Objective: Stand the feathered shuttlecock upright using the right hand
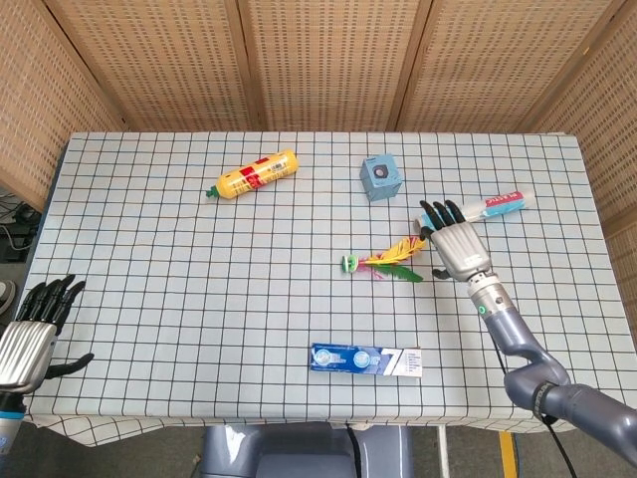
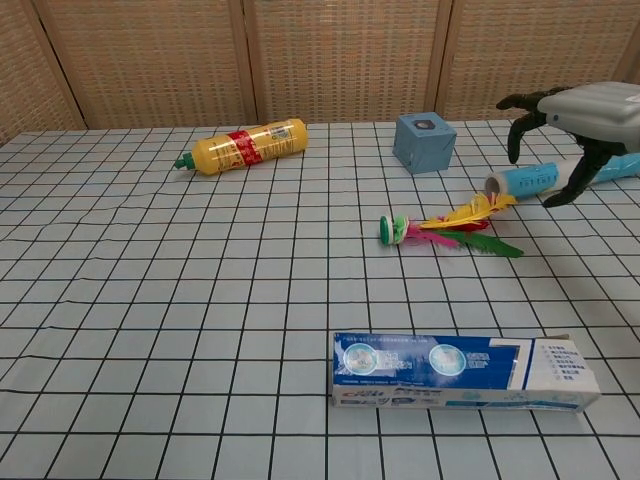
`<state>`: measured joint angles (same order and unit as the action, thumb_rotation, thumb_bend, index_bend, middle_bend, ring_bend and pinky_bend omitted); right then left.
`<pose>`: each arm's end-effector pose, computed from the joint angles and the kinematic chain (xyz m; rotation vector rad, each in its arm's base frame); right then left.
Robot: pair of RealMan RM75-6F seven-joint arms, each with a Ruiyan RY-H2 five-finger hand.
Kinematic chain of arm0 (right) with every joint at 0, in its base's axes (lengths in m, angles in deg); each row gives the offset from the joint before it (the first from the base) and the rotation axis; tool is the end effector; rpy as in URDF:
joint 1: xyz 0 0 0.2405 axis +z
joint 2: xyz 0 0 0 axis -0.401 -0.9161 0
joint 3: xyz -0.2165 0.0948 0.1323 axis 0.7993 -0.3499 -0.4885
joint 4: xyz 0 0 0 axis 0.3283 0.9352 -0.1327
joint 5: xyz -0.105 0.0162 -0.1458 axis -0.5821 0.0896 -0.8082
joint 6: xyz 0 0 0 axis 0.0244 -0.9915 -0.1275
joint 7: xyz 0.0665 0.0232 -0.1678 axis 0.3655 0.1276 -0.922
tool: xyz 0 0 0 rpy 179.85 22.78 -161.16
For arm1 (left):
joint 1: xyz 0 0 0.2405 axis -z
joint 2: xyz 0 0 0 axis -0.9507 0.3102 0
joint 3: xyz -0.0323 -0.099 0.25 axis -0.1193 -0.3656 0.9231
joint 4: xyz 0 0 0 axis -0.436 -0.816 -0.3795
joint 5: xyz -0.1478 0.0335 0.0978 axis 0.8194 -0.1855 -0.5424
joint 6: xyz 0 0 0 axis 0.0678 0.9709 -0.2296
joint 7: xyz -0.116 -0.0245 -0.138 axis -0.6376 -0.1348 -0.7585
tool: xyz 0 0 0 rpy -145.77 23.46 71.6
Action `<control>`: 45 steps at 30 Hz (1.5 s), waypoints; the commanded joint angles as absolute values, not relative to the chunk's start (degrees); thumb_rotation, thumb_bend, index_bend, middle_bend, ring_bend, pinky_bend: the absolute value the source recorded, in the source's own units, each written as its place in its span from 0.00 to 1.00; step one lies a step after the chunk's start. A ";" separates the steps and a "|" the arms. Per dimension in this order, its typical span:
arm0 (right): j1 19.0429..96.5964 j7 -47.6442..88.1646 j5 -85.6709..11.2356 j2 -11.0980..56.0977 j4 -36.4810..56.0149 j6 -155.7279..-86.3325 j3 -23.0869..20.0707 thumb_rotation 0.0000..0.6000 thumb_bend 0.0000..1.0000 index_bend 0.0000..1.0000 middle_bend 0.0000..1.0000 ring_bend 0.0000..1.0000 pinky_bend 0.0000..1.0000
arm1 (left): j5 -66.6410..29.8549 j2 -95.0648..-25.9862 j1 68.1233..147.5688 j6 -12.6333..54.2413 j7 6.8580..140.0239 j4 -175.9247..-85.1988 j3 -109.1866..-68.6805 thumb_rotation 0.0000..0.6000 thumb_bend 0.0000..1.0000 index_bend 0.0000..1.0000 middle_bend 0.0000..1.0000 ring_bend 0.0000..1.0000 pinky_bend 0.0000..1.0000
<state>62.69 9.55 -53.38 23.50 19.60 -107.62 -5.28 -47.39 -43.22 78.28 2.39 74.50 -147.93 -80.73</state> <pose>-0.2198 -0.4303 0.0692 1.7977 -0.6678 0.7826 -0.3082 0.2159 0.1656 -1.5250 -0.8925 -0.8735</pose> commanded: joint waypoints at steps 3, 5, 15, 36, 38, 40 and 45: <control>67.11 12.43 -55.47 31.29 33.06 -105.26 -3.46 1.00 0.32 0.47 0.00 0.00 0.00 | -45.21 -43.94 78.96 4.19 75.78 -147.66 -81.35 1.00 0.00 0.00 0.00 0.00 0.00; 68.04 15.62 -56.43 33.91 37.56 -105.72 -2.89 1.00 0.35 0.49 0.00 0.00 0.00 | -43.90 -44.25 79.16 4.63 76.34 -147.40 -81.93 1.00 0.00 0.00 0.00 0.00 0.00; 70.27 25.06 -60.81 41.68 53.68 -106.89 1.56 1.00 0.42 0.52 0.02 0.00 0.00 | -42.42 -44.63 79.59 5.33 77.31 -147.48 -82.33 1.00 0.00 0.00 0.00 0.00 0.00; 71.38 30.40 -62.45 47.69 64.99 -106.71 5.03 1.00 0.51 0.51 0.02 0.00 0.00 | -41.67 -44.76 79.79 5.51 77.28 -147.70 -82.19 1.00 0.00 0.00 0.00 0.00 0.00; 71.53 30.65 -62.20 48.11 65.61 -106.42 4.94 1.00 0.54 0.52 0.03 0.00 0.00 | -41.52 -44.79 79.86 5.63 77.34 -147.68 -82.23 1.00 0.00 0.00 0.00 0.00 0.00; 71.67 31.04 -61.99 48.46 66.14 -106.64 4.78 1.00 0.56 0.54 0.03 0.00 0.00 | -41.36 -44.83 79.93 5.73 77.34 -147.65 -82.28 1.00 0.00 0.00 0.00 0.00 0.00; 71.83 31.64 -62.07 49.01 67.30 -107.24 5.00 1.00 0.58 0.58 0.06 0.00 0.00 | -41.15 -44.94 80.12 6.09 77.56 -147.57 -82.25 1.00 0.00 0.00 0.00 0.00 0.00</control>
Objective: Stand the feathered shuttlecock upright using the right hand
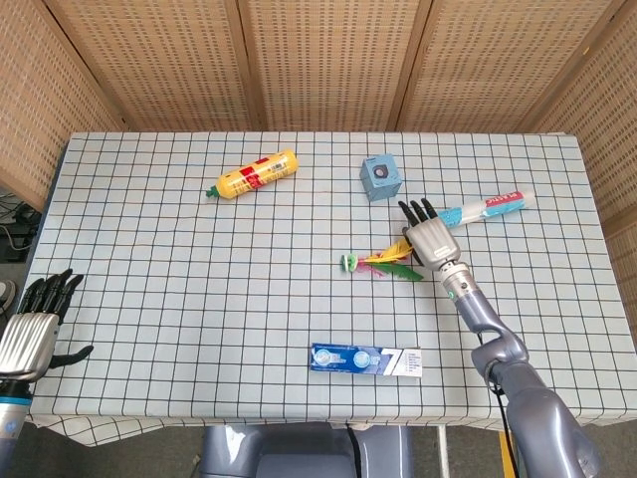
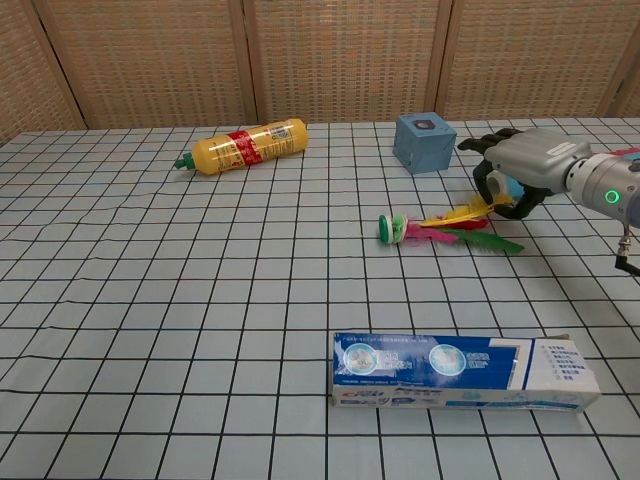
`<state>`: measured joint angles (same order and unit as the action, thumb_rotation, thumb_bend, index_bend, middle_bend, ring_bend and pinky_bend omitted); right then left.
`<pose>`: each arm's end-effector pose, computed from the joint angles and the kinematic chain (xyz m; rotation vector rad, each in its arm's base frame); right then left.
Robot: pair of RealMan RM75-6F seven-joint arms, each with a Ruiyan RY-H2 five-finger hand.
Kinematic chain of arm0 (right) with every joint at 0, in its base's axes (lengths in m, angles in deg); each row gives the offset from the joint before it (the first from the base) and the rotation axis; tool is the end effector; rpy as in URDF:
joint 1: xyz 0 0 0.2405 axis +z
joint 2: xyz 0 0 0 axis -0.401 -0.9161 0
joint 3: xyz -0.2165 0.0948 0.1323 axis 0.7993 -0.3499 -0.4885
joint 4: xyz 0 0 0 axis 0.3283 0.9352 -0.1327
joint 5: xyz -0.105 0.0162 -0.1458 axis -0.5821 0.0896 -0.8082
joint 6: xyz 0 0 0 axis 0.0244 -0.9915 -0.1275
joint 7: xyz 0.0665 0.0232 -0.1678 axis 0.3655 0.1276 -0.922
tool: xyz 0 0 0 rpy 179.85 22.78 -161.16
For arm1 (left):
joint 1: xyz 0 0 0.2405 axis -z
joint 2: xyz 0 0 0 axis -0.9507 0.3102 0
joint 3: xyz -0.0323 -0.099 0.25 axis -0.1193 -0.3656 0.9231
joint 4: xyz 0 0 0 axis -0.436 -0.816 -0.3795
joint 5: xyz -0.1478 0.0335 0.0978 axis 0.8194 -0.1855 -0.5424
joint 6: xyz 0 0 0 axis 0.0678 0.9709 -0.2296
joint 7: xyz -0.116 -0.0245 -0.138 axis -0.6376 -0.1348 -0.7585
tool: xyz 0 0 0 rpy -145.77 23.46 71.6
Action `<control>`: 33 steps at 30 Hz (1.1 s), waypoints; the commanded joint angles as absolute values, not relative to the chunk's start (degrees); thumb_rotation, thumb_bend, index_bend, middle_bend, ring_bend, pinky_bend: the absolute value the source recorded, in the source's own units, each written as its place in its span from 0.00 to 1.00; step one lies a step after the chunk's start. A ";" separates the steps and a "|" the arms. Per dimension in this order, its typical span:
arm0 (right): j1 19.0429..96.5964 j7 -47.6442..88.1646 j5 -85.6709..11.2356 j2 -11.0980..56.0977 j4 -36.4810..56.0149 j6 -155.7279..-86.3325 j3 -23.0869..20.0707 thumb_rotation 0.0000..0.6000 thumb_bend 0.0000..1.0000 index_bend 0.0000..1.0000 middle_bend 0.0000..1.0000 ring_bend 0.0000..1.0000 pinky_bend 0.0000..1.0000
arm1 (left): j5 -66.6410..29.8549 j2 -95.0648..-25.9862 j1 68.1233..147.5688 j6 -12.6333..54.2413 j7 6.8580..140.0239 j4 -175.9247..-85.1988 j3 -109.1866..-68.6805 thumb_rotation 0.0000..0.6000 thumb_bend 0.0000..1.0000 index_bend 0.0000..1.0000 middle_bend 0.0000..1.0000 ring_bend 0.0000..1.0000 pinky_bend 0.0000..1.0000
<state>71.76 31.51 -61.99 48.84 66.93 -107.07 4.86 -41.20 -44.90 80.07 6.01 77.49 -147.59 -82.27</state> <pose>-0.2262 -0.4688 -0.0147 1.8648 -0.5574 0.6916 -0.3198 0.2310 0.1579 -1.4821 -0.9241 -0.8020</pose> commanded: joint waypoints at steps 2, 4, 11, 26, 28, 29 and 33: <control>71.83 32.06 -62.15 49.17 67.61 -107.65 5.11 1.00 0.58 0.62 0.07 0.00 0.00 | -41.09 -44.97 80.16 6.19 77.61 -147.54 -82.23 1.00 0.00 0.00 0.00 0.00 0.00; 71.77 32.44 -62.20 49.28 67.79 -108.04 5.17 1.00 0.59 0.66 0.08 0.00 0.00 | -41.05 -44.99 80.19 6.22 77.61 -147.52 -82.23 1.00 0.00 0.00 0.00 0.00 0.00; 70.99 33.77 -64.62 47.95 67.19 -115.33 6.97 1.00 0.61 0.69 0.11 0.00 0.00 | -41.42 -44.75 80.43 6.86 76.64 -147.61 -81.80 1.00 0.00 0.00 0.00 0.00 0.00; 72.56 20.42 -69.34 32.67 42.80 -130.92 6.97 1.00 0.61 0.70 0.11 0.00 0.00 | -44.13 -43.54 80.94 7.58 73.45 -147.97 -80.21 1.00 0.00 0.00 0.00 0.00 0.00; 73.00 16.79 -69.76 30.43 38.49 -130.64 6.82 1.00 0.61 0.70 0.11 0.00 0.00 | -44.43 -43.40 80.98 7.56 73.12 -148.05 -80.07 1.00 0.00 0.00 0.00 0.00 0.00; 73.07 15.76 -69.71 29.80 37.20 -130.36 6.72 1.00 0.61 0.71 0.11 0.00 0.00 | -44.50 -43.36 80.99 7.54 73.04 -148.06 -80.04 1.00 0.00 0.00 0.00 0.00 0.00; 74.12 9.40 -69.94 26.58 30.50 -128.71 6.01 1.00 0.61 0.71 0.11 0.00 0.00 | -44.70 -43.14 81.06 7.69 72.37 -147.92 -79.83 1.00 0.00 0.00 0.00 0.00 0.00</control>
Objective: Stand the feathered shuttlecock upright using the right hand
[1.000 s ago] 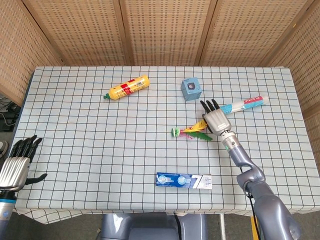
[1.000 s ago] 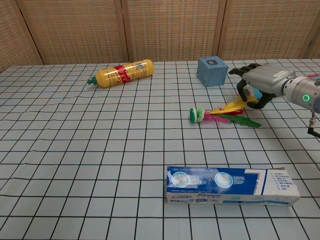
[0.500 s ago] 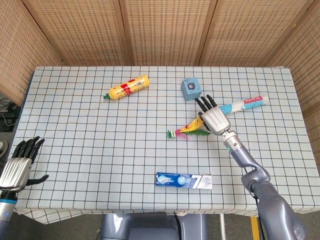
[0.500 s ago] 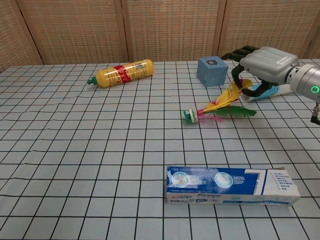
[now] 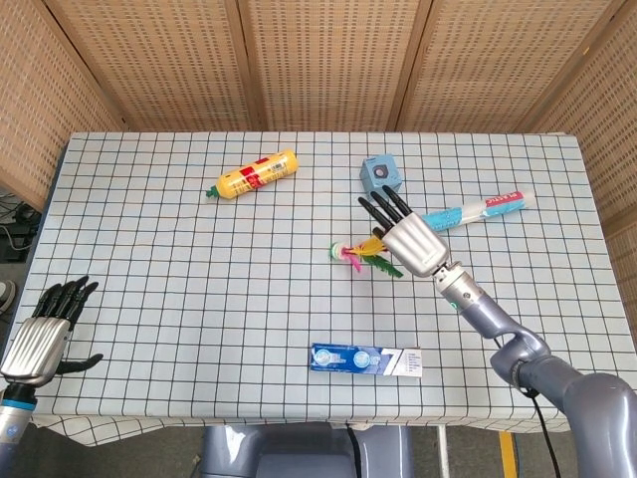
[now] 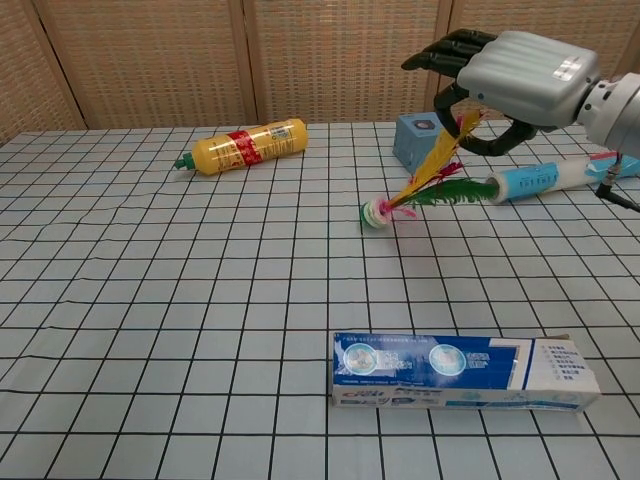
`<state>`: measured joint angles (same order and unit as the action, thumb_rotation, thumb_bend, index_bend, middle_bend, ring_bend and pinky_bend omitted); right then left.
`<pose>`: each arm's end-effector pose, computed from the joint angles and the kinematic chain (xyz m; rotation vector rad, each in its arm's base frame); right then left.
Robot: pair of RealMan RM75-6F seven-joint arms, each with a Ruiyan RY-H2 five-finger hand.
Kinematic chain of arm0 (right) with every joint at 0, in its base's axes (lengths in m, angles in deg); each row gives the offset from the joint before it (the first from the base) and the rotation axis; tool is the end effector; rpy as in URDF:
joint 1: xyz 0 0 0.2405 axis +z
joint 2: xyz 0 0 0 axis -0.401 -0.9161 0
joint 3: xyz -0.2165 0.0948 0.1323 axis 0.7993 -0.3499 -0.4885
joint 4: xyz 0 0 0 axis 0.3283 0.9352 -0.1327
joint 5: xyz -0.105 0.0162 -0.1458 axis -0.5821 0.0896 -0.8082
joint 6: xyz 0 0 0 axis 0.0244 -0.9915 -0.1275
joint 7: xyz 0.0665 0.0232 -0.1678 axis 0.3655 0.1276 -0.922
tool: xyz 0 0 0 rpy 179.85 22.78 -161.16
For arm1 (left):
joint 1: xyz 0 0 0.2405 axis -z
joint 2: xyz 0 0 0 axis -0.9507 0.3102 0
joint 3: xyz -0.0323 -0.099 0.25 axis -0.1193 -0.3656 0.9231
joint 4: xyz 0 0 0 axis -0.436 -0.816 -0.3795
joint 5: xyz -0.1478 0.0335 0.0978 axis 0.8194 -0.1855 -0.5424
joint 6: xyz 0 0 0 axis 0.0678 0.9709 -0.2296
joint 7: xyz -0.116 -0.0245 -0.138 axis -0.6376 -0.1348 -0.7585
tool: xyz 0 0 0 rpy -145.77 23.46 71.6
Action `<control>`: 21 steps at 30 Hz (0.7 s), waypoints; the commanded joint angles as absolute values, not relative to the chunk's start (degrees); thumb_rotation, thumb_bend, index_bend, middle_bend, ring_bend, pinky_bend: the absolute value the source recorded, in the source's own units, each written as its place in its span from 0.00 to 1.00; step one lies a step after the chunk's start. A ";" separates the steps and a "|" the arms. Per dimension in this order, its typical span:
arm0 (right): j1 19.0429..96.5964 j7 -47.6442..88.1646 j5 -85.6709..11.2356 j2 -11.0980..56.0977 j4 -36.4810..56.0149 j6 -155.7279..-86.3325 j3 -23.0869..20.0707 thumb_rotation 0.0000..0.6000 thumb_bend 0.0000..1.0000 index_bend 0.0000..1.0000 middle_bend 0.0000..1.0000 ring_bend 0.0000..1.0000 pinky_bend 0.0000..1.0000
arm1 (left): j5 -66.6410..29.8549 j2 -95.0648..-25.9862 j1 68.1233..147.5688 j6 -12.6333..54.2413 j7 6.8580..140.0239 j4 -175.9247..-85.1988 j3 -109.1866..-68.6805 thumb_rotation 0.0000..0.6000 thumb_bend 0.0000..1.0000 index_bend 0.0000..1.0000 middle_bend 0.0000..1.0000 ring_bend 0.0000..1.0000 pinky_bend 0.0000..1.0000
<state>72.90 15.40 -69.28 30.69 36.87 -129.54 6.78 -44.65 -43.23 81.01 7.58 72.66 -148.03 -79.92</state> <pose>-0.1352 -0.4313 0.0533 1.9478 -0.0449 1.0202 -0.3134 0.2267 0.1518 -1.5577 -0.9841 -0.8366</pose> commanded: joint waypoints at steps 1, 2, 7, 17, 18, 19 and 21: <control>74.29 8.20 -69.85 25.96 29.10 -128.27 5.78 1.00 0.61 0.71 0.11 0.00 0.00 | -44.69 -43.11 81.10 7.76 72.23 -147.84 -79.83 1.00 0.00 0.00 0.00 0.00 0.00; 74.47 7.06 -69.83 25.37 27.94 -127.92 5.57 1.00 0.61 0.71 0.11 0.00 0.00 | -44.67 -43.08 81.13 7.84 72.08 -147.77 -79.81 1.00 0.00 0.00 0.00 0.00 0.00; 75.54 3.02 -69.50 22.24 22.77 -125.84 4.30 1.00 0.61 0.71 0.11 0.00 0.00 | -44.23 -42.97 81.32 8.34 71.38 -147.47 -79.85 1.00 0.00 0.00 0.00 0.00 0.00; 76.89 -2.97 -65.81 17.68 13.25 -118.30 2.54 1.00 0.61 0.69 0.10 0.00 0.00 | -43.36 -43.01 81.73 9.37 71.14 -147.29 -79.95 1.00 0.00 0.00 0.00 0.00 0.00; 77.00 -3.51 -65.87 17.22 12.48 -117.83 2.61 1.00 0.61 0.69 0.10 0.00 0.00 | -43.32 -43.04 81.78 9.47 71.13 -147.23 -79.95 1.00 0.00 0.00 0.00 0.00 0.00; 77.13 -3.92 -66.01 16.82 11.76 -117.44 2.68 1.00 0.61 0.69 0.10 0.00 0.00 | -43.28 -43.07 81.84 9.61 71.14 -147.18 -79.94 1.00 0.00 0.00 0.00 0.00 0.00; 77.36 -4.49 -66.21 16.17 10.58 -116.74 2.76 1.00 0.61 0.69 0.10 0.00 0.00 | -43.17 -43.10 81.97 9.92 71.13 -147.10 -79.90 1.00 0.00 0.00 0.00 0.00 0.00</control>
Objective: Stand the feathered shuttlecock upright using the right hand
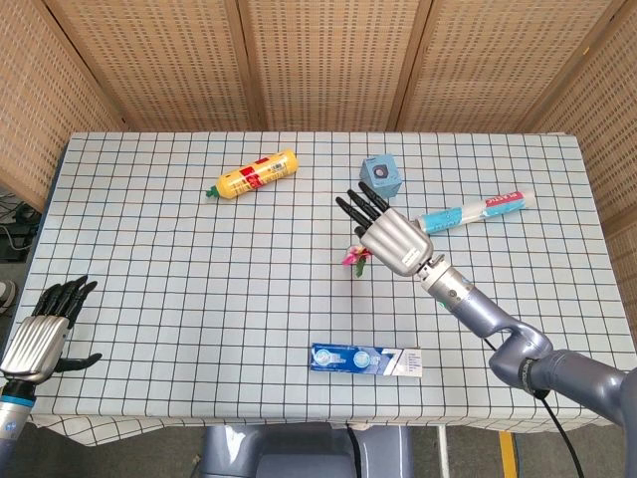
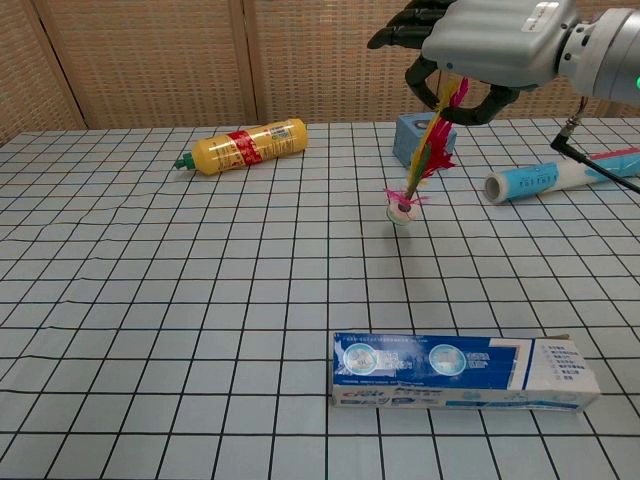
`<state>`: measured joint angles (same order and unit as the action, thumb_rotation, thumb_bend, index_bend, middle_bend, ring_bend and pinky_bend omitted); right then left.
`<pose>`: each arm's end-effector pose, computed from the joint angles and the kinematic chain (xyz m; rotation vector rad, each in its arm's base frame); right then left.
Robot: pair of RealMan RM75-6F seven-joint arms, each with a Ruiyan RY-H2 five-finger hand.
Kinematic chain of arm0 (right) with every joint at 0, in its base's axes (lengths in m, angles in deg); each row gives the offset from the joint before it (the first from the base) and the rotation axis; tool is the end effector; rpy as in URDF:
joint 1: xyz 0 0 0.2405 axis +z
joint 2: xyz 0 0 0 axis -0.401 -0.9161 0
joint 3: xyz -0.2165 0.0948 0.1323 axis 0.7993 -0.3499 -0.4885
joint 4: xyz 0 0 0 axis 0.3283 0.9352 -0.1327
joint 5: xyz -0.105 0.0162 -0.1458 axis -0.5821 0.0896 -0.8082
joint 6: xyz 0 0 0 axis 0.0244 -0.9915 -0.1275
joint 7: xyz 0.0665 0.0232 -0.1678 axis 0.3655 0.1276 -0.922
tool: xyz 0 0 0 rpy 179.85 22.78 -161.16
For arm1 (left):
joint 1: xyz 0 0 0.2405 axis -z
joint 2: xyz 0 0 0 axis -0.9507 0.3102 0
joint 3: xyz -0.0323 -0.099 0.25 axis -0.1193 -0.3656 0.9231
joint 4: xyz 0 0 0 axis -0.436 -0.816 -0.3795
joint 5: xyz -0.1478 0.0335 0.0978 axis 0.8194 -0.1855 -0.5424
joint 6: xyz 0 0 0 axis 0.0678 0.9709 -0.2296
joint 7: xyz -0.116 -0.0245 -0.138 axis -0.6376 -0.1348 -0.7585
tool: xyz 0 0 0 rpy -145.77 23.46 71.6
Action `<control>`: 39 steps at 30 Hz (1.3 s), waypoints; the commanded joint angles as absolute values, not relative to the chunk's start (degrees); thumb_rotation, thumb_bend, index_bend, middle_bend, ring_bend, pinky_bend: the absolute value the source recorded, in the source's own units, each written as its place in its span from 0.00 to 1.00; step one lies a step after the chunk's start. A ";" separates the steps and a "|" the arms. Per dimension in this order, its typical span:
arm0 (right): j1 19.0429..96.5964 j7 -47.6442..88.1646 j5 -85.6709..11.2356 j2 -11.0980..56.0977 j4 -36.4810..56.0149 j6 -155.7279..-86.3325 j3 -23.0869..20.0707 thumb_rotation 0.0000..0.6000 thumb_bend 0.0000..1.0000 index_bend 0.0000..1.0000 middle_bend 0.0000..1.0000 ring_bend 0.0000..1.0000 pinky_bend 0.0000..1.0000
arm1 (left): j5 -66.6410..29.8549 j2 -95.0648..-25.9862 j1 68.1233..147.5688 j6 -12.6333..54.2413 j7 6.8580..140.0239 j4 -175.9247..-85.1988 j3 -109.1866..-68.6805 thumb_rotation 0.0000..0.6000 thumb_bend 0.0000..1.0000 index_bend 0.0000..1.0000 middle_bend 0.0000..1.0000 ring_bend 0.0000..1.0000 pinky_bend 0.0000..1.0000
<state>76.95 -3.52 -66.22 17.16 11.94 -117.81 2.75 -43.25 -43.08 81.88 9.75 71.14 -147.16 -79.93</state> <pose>-0.0855 -0.4239 0.0788 2.0261 0.0971 0.8755 -0.3200 0.2312 0.1500 -1.5569 -1.0201 -0.8144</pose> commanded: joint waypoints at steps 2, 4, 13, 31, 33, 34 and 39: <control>77.86 -5.12 -66.33 15.97 9.53 -115.64 2.72 1.00 0.60 0.69 0.10 0.00 0.00 | -42.95 -43.13 82.14 10.28 70.97 -147.02 -79.95 1.00 0.00 0.00 0.00 0.00 0.00; 78.26 -5.93 -65.79 16.15 9.11 -114.12 2.72 1.00 0.59 0.69 0.09 0.00 0.00 | -42.86 -43.10 82.16 10.27 70.78 -147.00 -80.01 1.00 0.00 0.00 0.00 0.00 0.00; 80.90 -14.85 -61.52 19.35 9.98 -107.49 1.09 1.00 0.44 0.63 0.05 0.00 0.00 | -42.85 -42.85 82.02 9.84 70.17 -147.03 -80.02 1.00 0.00 0.00 0.00 0.00 0.00; 78.29 -21.96 -57.37 14.29 -2.56 -115.70 -4.36 1.00 0.00 0.00 0.00 0.00 0.00 | -44.18 -42.43 81.80 9.07 69.22 -147.17 -79.38 1.00 0.00 0.00 0.00 0.00 0.00; 77.22 -21.91 -57.22 12.21 -4.69 -117.05 -4.67 1.00 0.00 0.00 0.00 0.00 0.00 | -44.53 -42.33 81.71 8.77 69.12 -147.31 -79.27 1.00 0.00 0.00 0.00 0.00 0.00; 76.42 -21.69 -57.21 11.03 -5.80 -118.07 -4.78 1.00 0.00 0.00 0.00 0.00 0.00 | -44.77 -42.27 81.64 8.55 69.05 -147.36 -79.19 1.00 0.00 0.00 0.00 0.00 0.00; 70.76 -16.98 -56.97 5.50 -11.03 -124.10 -4.44 1.00 0.00 0.00 0.00 0.00 0.00 | -46.05 -41.96 81.28 7.36 68.38 -147.79 -78.81 1.00 0.00 0.00 0.00 0.00 0.00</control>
<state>73.57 -19.94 -57.21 7.64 -8.48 -121.38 -4.49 -45.85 -42.04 81.37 7.53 68.57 -147.65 -78.91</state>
